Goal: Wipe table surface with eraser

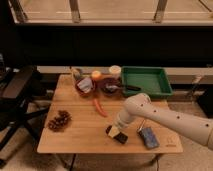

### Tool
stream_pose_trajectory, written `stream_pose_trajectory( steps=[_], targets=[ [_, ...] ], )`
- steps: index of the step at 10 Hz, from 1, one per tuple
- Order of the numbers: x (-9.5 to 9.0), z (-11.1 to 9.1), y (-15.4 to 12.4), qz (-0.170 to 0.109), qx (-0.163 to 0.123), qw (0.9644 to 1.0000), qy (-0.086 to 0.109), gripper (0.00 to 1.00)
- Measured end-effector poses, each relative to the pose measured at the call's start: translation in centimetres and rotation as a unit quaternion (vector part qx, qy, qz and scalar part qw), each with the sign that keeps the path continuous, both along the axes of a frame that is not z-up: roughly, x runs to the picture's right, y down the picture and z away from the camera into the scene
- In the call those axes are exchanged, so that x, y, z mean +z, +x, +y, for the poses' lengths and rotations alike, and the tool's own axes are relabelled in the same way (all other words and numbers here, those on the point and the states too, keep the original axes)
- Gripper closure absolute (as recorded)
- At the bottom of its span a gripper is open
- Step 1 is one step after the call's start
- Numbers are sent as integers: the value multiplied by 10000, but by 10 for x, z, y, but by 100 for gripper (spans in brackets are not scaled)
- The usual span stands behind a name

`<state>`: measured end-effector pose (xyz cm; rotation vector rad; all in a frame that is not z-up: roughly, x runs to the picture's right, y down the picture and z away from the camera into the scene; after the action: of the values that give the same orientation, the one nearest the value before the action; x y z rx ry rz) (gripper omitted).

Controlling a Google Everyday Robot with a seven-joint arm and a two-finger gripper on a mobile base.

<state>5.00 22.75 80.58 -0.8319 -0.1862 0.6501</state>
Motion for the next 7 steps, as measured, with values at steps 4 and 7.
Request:
stream_pose_trajectory(
  steps=[4,7],
  targets=[
    [4,-12,-57,-427,-391,9981,219,86],
    [-2,-7,-63,-466,-403,9980,170,86]
  ],
)
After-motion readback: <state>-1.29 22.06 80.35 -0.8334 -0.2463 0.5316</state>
